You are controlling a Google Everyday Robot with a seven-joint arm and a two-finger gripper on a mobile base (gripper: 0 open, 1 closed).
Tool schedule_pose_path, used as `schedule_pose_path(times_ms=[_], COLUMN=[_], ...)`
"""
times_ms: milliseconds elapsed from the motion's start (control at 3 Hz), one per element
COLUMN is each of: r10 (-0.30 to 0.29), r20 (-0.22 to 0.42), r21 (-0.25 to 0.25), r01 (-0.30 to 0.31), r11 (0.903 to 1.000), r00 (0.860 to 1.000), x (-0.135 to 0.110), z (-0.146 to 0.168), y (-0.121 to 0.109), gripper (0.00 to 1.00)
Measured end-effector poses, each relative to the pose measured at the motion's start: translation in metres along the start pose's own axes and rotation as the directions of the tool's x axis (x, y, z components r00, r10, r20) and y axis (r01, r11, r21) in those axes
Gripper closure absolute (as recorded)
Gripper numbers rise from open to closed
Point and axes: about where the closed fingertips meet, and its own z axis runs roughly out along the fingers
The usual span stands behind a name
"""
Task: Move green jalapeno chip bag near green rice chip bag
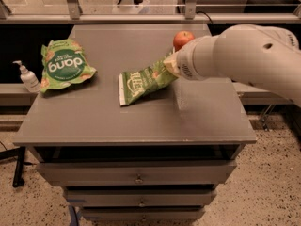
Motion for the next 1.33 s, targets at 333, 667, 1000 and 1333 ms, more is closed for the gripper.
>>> schedule_pose_path(times_ms=[333, 667, 1000, 1333], r10=[0.034, 0.12, 0.18, 0.222], r20=[-0.003, 0.005, 0.022, 0.035], r21=[0.006, -0.014, -0.052, -0.096], r01=[-0.034, -0.12, -0.179, -0.218], r11=[0.9994, 0.9927, 0.9825, 0.9712], r00=[0.999, 0.993, 0.983, 0.974], x=[-0.01, -0.023, -0.039, -0.054], z=[0.013, 0.029, 0.043, 0.055], y=[0.014, 0.033, 0.055, 0.078], gripper=[1.0, 1.0, 1.0, 1.0])
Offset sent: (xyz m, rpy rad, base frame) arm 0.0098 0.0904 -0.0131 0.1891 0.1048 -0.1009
